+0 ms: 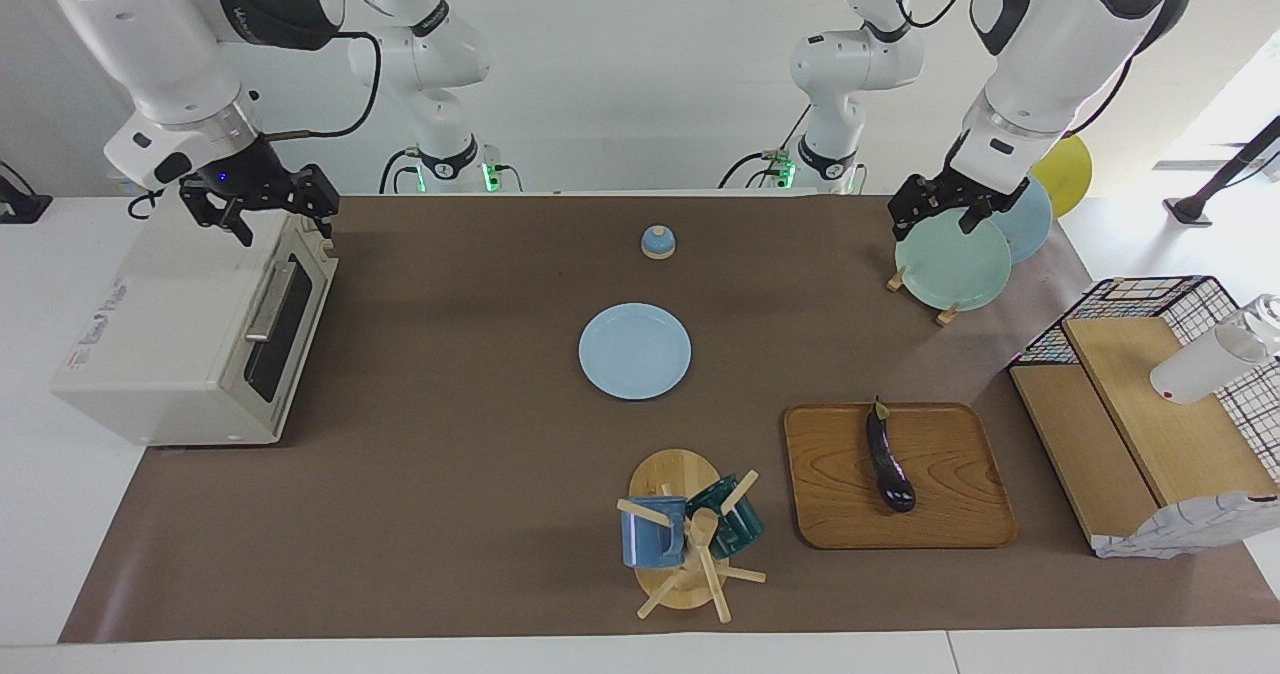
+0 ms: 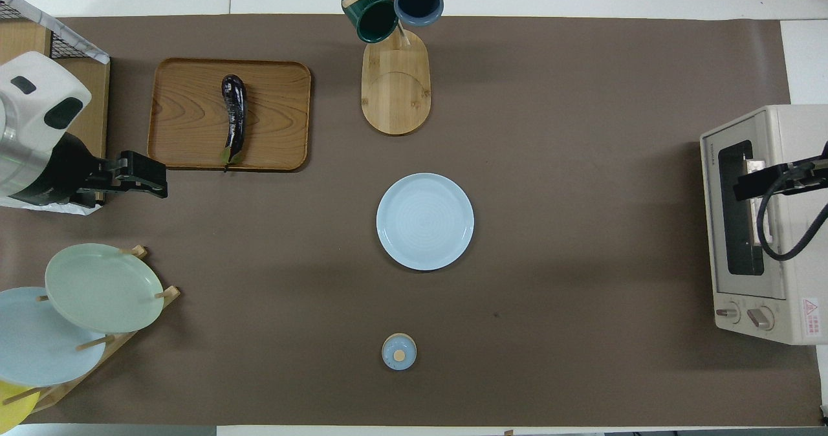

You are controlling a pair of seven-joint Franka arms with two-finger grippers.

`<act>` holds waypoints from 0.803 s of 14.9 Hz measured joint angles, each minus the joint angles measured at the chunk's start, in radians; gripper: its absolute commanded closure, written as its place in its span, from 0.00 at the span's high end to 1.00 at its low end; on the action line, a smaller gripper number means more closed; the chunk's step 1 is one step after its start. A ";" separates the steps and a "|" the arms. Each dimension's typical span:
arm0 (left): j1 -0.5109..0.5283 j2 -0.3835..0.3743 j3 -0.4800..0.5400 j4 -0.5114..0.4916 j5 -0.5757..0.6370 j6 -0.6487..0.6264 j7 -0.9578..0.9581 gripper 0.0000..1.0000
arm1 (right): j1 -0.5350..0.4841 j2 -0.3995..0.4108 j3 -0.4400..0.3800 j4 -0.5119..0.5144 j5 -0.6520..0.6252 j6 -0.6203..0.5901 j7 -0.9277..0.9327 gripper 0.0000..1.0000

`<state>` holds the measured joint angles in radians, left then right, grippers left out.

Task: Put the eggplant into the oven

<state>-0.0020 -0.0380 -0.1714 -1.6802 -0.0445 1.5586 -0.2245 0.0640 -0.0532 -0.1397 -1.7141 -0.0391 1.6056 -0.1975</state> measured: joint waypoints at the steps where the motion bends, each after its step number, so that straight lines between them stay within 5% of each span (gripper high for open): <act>1: 0.001 0.000 0.000 0.000 0.000 0.000 0.000 1.00 | 0.000 0.000 0.000 0.000 0.000 0.000 0.000 1.00; 6: 0.003 0.000 0.000 0.000 0.000 0.001 0.000 1.00 | 0.000 0.000 0.000 0.000 0.000 0.000 0.000 1.00; 7: 0.003 0.000 0.000 0.000 0.000 0.001 0.000 1.00 | -0.001 0.000 0.000 -0.001 0.000 0.000 0.000 0.72; 9: 0.004 0.000 0.000 0.000 0.000 0.003 0.000 1.00 | -0.001 -0.001 0.000 -0.009 0.000 0.000 -0.012 0.00; 12: 0.004 0.000 0.000 -0.002 0.000 0.030 0.000 1.00 | -0.006 -0.010 -0.001 -0.046 0.000 0.021 -0.035 0.00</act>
<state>0.0018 -0.0380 -0.1717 -1.6819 -0.0446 1.5889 -0.2242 0.0583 -0.0628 -0.1406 -1.7603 -0.0390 1.6265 -0.2326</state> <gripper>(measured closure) 0.000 0.427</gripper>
